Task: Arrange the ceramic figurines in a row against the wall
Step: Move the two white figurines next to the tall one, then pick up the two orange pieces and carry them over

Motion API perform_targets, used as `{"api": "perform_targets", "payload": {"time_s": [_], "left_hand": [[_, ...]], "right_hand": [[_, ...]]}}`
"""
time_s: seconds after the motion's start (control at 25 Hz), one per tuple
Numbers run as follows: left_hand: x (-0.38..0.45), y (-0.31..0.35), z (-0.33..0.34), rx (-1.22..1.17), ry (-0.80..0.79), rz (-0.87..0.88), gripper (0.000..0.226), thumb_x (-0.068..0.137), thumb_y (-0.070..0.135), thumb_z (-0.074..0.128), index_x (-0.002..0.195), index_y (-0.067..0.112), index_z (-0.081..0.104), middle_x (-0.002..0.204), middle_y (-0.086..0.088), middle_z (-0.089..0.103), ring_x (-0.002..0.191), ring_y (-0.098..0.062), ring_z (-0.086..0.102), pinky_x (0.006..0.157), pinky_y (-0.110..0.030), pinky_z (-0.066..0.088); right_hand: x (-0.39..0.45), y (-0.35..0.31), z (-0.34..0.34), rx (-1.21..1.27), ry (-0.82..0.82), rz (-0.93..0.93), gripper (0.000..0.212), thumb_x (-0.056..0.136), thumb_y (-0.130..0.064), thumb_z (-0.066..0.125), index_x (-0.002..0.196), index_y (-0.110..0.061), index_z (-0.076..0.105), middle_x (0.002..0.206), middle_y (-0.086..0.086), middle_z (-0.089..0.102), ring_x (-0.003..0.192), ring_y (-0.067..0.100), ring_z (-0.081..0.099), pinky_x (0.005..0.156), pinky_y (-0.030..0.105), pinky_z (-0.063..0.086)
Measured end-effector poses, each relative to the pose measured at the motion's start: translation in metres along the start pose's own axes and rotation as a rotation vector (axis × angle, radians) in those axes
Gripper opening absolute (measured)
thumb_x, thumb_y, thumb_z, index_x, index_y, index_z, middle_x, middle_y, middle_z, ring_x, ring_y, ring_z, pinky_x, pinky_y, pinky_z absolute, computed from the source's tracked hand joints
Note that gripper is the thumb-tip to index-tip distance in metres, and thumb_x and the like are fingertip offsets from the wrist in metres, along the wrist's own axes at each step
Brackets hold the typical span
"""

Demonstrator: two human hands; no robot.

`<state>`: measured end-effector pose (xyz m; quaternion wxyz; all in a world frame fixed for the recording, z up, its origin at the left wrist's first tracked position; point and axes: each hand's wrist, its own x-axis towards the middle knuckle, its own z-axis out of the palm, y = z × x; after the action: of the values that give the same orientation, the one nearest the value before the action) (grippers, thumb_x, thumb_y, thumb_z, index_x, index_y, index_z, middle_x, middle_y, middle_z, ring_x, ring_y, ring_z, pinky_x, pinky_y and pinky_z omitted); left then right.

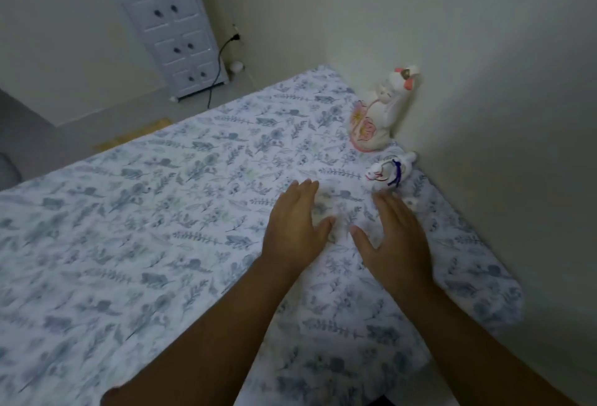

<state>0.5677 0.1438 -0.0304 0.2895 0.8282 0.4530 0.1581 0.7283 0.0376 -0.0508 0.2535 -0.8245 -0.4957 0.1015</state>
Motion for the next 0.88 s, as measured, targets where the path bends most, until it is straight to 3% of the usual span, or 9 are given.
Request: {"api": "perform_targets", "payload": {"time_s": [0.28, 0.48, 0.56, 0.64, 0.68, 0.76, 0.8, 0.88], "left_hand": [[-0.165, -0.095, -0.091, 0.113, 0.135, -0.273, 0.074, 0.097, 0.046, 0.057, 0.157, 0.014, 0.028, 0.165, -0.004, 0.028, 0.154, -0.022, 0.013, 0.125, -0.04, 0.012], [-0.261, -0.142, -0.123, 0.047, 0.164, -0.425, 0.078, 0.093, 0.044, 0.059, 0.157, 0.015, 0.027, 0.165, -0.003, 0.026, 0.155, -0.021, 0.011, 0.125, -0.038, 0.009], [-0.288, -0.157, -0.125, 0.004, 0.131, -0.463, 0.081, 0.09, 0.046, 0.058, 0.158, 0.016, 0.026, 0.165, -0.001, 0.025, 0.155, -0.021, 0.009, 0.125, -0.038, 0.008], [-0.304, -0.169, -0.125, -0.031, 0.071, -0.476, 0.078, 0.086, 0.039, 0.061, 0.155, 0.015, 0.032, 0.161, -0.002, 0.034, 0.152, -0.025, 0.019, 0.123, -0.04, 0.018], [-0.309, -0.174, -0.124, -0.061, 0.059, -0.46, 0.068, 0.084, 0.031, 0.065, 0.146, 0.017, 0.044, 0.15, -0.002, 0.047, 0.145, -0.029, 0.034, 0.116, -0.039, 0.03], [-0.31, -0.182, -0.122, -0.148, 0.066, -0.434, 0.031, 0.078, 0.018, 0.07, 0.104, 0.024, 0.054, 0.108, 0.001, 0.06, 0.109, -0.026, 0.057, 0.087, -0.036, 0.048], [-0.309, -0.183, -0.123, -0.175, 0.062, -0.44, 0.026, 0.078, 0.017, 0.071, 0.091, 0.024, 0.05, 0.095, 0.003, 0.058, 0.094, -0.022, 0.057, 0.078, -0.035, 0.048], [-0.303, -0.185, -0.122, -0.21, 0.057, -0.448, 0.021, 0.08, 0.017, 0.074, 0.082, 0.018, 0.053, 0.085, 0.003, 0.058, 0.08, -0.017, 0.054, 0.07, -0.034, 0.049]], "right_hand": [[-0.078, -0.127, 0.06, -0.037, -0.332, -0.323, 0.068, 0.096, -0.05, 0.056, 0.155, -0.024, 0.036, 0.165, -0.006, 0.027, 0.154, 0.012, 0.017, 0.125, 0.043, 0.018], [-0.142, -0.193, 0.101, -0.032, -0.487, -0.555, 0.072, 0.093, -0.059, 0.045, 0.154, -0.021, 0.039, 0.163, -0.003, 0.031, 0.153, 0.016, 0.021, 0.125, 0.041, 0.017], [-0.163, -0.21, 0.114, -0.027, -0.557, -0.62, 0.078, 0.088, -0.059, 0.048, 0.154, -0.019, 0.039, 0.163, -0.002, 0.032, 0.153, 0.019, 0.023, 0.124, 0.042, 0.019], [-0.177, -0.22, 0.125, -0.04, -0.661, -0.602, 0.083, 0.084, -0.05, 0.058, 0.157, -0.022, 0.031, 0.165, -0.003, 0.026, 0.154, 0.02, 0.019, 0.124, 0.043, 0.022], [-0.182, -0.223, 0.131, -0.053, -0.706, -0.569, 0.085, 0.083, -0.044, 0.063, 0.158, -0.024, 0.027, 0.165, -0.003, 0.026, 0.154, 0.02, 0.019, 0.123, 0.042, 0.024], [-0.188, -0.229, 0.141, -0.037, -0.733, -0.466, 0.078, 0.086, -0.03, 0.069, 0.154, -0.023, 0.033, 0.155, 0.001, 0.042, 0.145, 0.022, 0.035, 0.115, 0.038, 0.037], [-0.189, -0.231, 0.144, -0.004, -0.717, -0.407, 0.067, 0.089, -0.024, 0.07, 0.149, -0.023, 0.041, 0.143, 0.004, 0.054, 0.134, 0.024, 0.047, 0.107, 0.038, 0.045], [-0.189, -0.234, 0.146, 0.053, -0.654, -0.352, 0.04, 0.093, -0.017, 0.067, 0.131, -0.02, 0.056, 0.117, 0.007, 0.066, 0.11, 0.026, 0.06, 0.089, 0.041, 0.053]]}}
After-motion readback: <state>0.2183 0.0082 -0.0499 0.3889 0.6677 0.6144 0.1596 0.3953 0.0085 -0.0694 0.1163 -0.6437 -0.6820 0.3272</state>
